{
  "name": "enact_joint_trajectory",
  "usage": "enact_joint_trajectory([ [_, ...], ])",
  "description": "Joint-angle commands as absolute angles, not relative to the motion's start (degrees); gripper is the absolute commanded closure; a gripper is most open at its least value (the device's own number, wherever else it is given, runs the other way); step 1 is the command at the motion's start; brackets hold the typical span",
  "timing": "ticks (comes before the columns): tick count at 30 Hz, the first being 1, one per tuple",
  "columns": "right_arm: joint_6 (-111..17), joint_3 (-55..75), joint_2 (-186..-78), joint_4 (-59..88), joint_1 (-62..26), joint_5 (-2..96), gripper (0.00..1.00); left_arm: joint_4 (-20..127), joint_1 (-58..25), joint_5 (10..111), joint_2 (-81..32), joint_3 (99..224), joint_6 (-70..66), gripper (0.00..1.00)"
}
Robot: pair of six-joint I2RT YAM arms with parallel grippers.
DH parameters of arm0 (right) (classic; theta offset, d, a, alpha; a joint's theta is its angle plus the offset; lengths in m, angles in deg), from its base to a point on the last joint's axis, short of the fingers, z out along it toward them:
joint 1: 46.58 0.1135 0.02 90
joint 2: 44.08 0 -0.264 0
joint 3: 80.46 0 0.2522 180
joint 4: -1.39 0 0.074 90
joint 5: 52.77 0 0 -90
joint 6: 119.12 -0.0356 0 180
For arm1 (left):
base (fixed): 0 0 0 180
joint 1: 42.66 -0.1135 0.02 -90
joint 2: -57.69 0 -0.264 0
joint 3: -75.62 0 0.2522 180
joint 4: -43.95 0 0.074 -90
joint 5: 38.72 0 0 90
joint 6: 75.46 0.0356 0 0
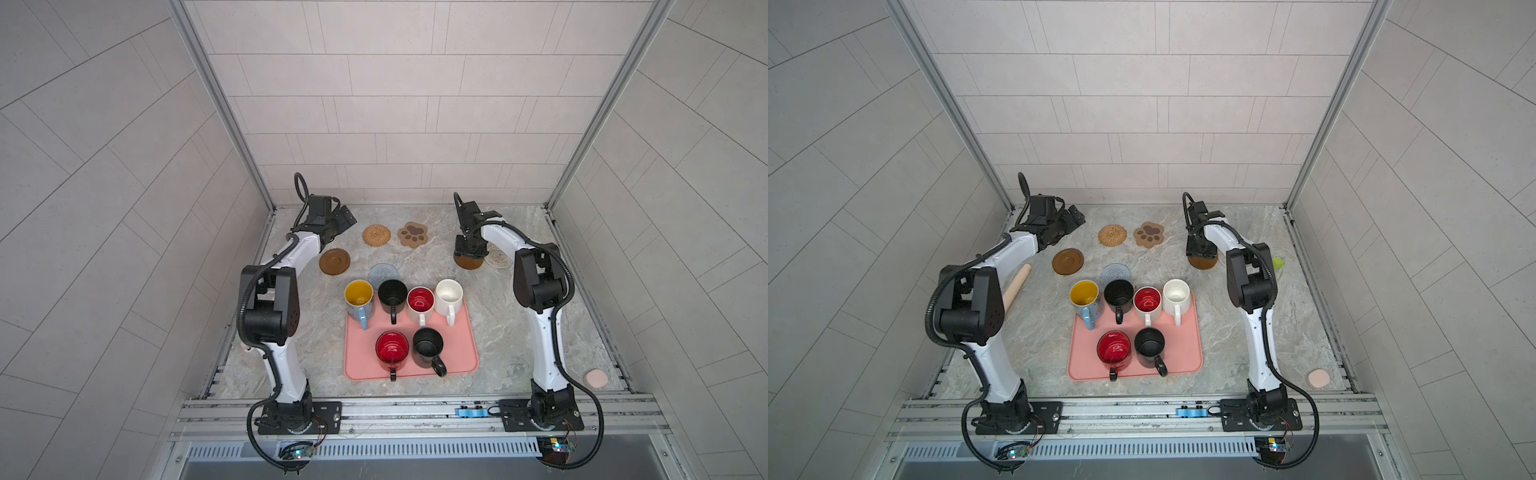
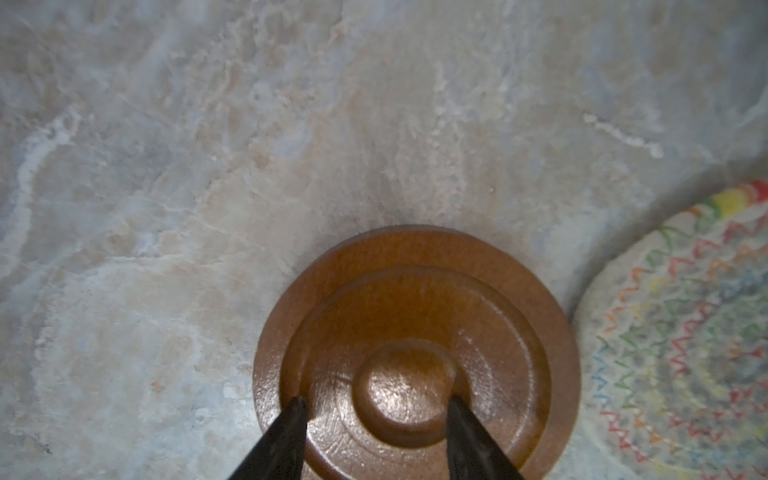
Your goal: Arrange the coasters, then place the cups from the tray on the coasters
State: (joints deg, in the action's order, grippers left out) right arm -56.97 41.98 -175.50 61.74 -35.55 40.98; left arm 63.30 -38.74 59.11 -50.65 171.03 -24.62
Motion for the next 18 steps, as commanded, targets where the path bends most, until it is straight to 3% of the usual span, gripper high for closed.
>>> enact_joint_trajectory([
  [1, -58.7, 41.1, -174.1, 61.3, -35.7, 41.6, 0.44, 61.7, -38.7, 58.6, -50.3, 171.8, -25.3, 0.0],
  [18, -58.8, 50.0, -180.6, 68.5, -34.5, 38.8, 0.48, 60.8, -38.7, 58.2, -50.3, 170.2, -26.2, 0.0],
])
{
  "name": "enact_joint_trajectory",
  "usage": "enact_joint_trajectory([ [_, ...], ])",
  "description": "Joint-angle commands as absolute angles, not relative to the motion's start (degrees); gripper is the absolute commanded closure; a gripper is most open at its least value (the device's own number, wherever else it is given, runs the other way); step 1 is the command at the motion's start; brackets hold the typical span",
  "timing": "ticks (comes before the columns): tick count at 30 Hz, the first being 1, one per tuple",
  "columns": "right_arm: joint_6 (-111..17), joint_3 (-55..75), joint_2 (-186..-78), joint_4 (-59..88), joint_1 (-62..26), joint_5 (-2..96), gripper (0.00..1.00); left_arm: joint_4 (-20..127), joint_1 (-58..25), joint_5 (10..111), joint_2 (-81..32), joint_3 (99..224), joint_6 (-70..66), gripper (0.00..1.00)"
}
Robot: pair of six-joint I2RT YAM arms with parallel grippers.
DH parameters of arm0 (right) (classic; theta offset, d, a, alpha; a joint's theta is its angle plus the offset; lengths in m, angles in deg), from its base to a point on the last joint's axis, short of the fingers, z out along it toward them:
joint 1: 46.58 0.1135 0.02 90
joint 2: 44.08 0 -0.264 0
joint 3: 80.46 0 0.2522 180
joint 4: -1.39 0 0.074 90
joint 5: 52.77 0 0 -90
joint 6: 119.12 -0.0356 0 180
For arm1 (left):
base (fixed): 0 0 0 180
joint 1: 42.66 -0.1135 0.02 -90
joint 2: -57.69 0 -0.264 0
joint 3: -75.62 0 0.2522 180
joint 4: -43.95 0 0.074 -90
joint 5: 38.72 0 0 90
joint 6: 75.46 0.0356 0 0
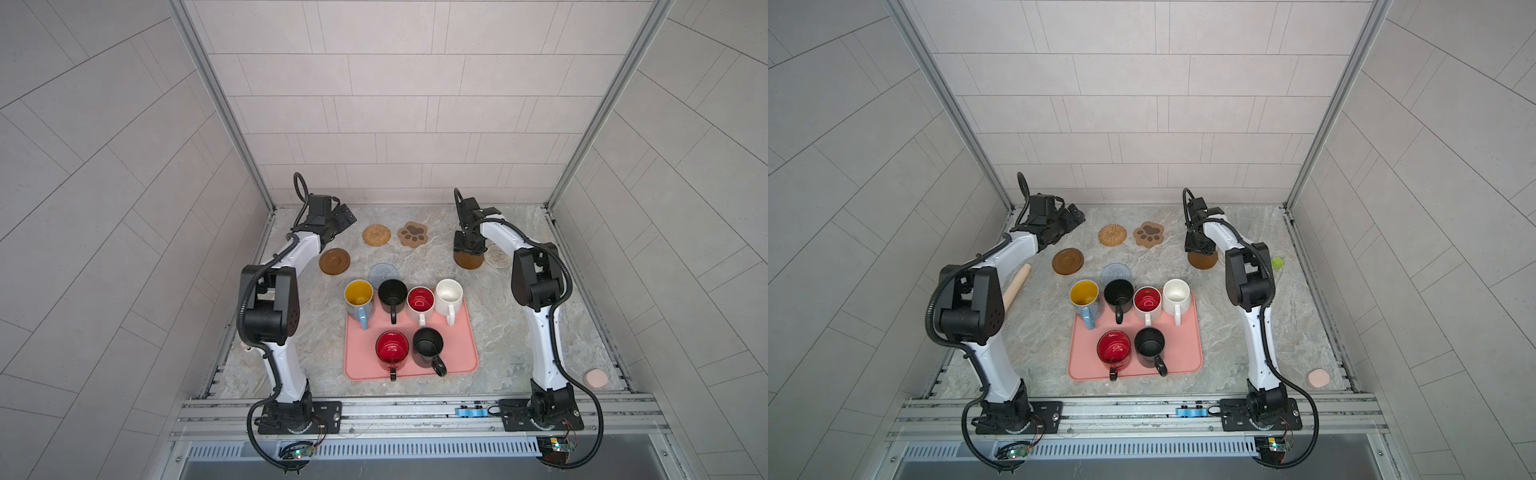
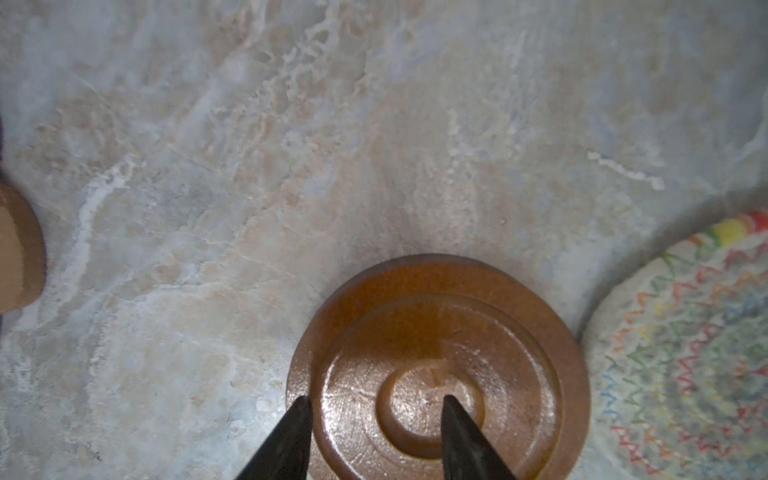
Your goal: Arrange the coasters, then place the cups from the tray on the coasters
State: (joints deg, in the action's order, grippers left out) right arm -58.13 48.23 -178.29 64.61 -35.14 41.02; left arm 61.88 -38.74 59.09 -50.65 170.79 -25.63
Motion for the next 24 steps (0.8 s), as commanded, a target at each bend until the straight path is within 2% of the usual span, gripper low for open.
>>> enact_joint_trajectory([
  [1, -58.9, 50.8, -181.2, 69.3, -34.4, 38.1, 0.49, 60.7, -38.7, 58.3, -50.4, 170.2, -26.2, 0.0],
  [18, -60.5, 49.6, -178.8, 71.6, -33.5, 33.1, 0.5, 60.9, -38.7, 58.7, -50.8, 170.7, -26.2, 0.0],
  [24, -60.6, 48.8, -179.7, 70.9, -33.5, 35.0, 0.51, 60.9, -38.7, 59.1, -51.1, 171.3, -26.1, 0.0],
])
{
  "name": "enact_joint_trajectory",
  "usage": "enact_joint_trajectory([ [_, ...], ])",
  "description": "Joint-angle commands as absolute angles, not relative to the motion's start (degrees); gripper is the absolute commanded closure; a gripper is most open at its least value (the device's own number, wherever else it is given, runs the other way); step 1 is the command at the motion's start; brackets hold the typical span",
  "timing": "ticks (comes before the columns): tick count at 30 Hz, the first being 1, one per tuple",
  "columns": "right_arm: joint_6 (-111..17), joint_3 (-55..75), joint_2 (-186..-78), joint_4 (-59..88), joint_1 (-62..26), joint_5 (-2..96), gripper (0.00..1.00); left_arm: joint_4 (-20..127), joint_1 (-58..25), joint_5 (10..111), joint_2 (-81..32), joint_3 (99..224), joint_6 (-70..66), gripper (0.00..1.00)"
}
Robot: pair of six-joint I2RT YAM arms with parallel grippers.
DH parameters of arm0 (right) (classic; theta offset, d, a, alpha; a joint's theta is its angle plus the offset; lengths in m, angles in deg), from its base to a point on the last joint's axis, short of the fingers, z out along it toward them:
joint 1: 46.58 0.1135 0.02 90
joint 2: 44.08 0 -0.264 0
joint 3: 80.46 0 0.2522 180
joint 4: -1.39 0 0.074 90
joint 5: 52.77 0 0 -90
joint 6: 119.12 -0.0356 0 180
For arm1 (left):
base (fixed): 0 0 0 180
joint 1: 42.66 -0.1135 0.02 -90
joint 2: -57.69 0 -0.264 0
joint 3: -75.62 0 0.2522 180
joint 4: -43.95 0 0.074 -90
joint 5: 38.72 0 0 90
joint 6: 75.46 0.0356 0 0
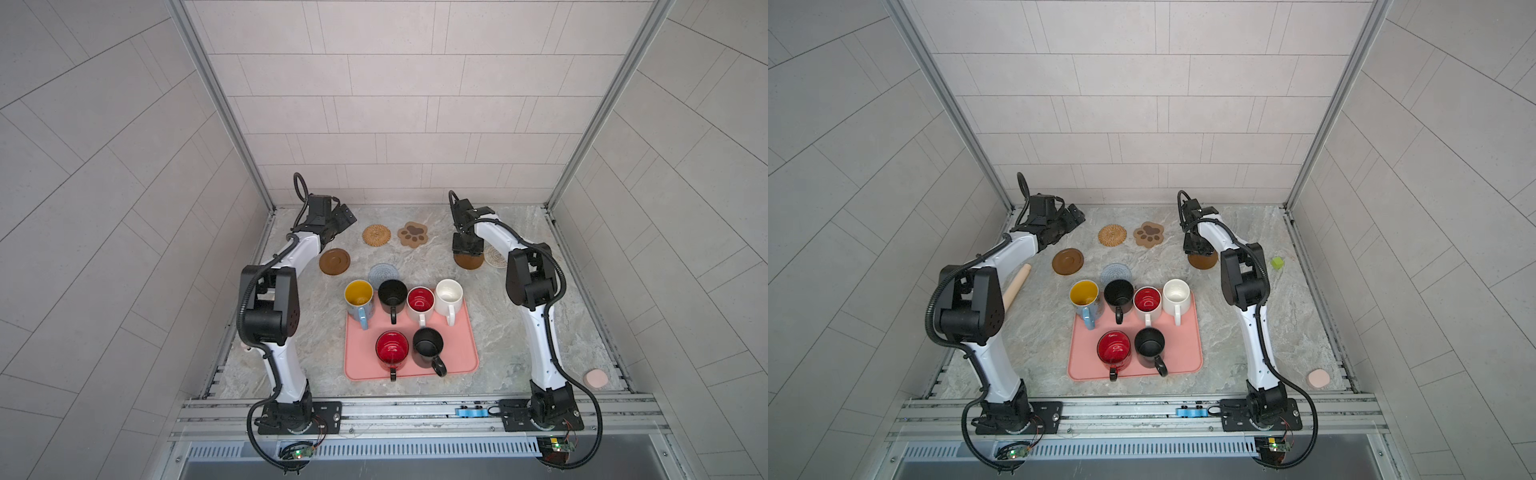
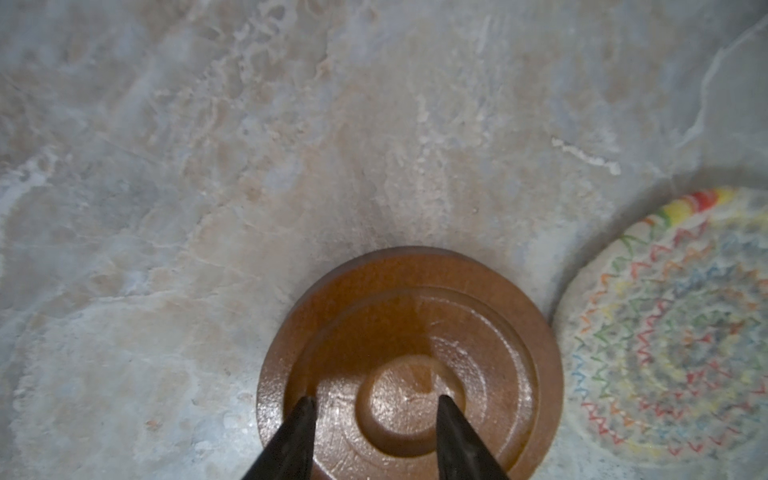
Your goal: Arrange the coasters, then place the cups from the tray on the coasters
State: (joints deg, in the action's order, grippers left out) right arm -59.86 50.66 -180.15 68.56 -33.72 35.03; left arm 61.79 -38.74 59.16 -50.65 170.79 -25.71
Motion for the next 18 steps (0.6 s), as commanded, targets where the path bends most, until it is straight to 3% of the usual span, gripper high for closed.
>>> enact_joint_trajectory([
  [1, -60.5, 48.9, -180.1, 70.4, -33.5, 36.4, 0.51, 61.0, -38.8, 59.1, -51.2, 171.4, -26.1, 0.0],
  [18, -62.2, 61.1, -190.9, 70.2, -33.0, 42.9, 0.51, 61.6, -38.8, 59.0, -51.2, 172.2, -25.7, 0.0],
])
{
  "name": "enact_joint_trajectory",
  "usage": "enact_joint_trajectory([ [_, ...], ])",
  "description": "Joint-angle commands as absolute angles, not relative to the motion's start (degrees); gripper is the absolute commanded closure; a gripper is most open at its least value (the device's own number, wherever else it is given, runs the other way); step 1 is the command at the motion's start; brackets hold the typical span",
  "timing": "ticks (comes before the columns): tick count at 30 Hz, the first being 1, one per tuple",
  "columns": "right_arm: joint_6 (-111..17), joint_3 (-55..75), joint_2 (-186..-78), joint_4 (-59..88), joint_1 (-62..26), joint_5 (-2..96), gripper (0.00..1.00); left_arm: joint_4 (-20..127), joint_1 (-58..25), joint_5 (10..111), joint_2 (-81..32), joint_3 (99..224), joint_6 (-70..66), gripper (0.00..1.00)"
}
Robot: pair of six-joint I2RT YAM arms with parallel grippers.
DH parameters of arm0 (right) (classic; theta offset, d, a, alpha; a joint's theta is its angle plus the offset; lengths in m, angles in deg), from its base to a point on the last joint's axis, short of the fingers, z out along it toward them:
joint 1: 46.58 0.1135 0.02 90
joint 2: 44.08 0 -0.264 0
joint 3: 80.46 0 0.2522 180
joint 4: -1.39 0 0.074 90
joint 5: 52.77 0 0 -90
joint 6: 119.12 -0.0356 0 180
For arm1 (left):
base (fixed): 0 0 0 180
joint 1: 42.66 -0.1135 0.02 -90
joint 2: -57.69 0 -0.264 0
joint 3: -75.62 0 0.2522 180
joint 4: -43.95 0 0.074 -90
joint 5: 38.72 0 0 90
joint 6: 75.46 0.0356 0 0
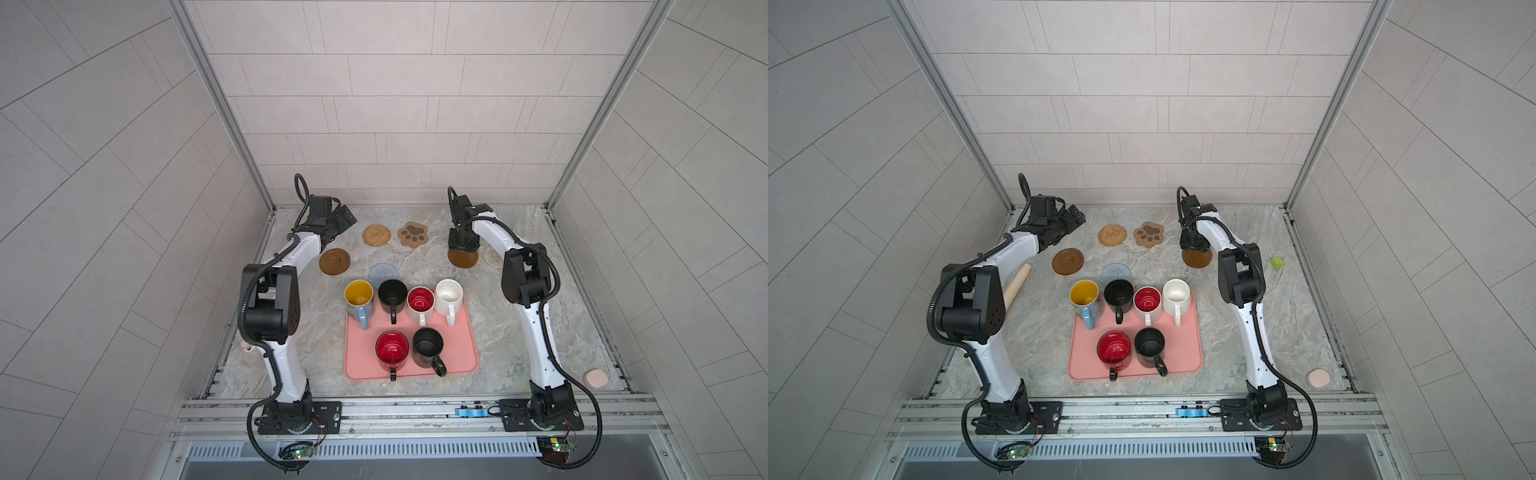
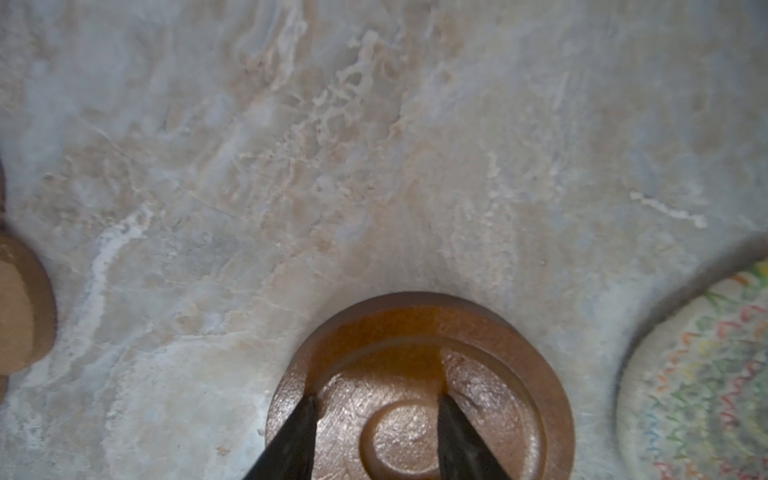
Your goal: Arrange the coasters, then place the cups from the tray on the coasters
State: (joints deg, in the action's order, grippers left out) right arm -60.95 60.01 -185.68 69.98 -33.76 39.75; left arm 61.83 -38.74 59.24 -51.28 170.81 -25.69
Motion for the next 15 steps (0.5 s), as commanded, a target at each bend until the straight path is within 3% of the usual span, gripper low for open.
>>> enact_joint_trajectory([
  [1, -62.3, 61.7, -191.4, 70.2, -33.0, 42.9, 0.51, 61.6, -38.8, 58.9, -51.1, 172.1, -25.7, 0.0],
  [15, -67.8, 70.5, -198.3, 67.1, -33.0, 44.3, 0.51, 61.7, -38.8, 58.7, -50.6, 172.2, -25.4, 0.0],
])
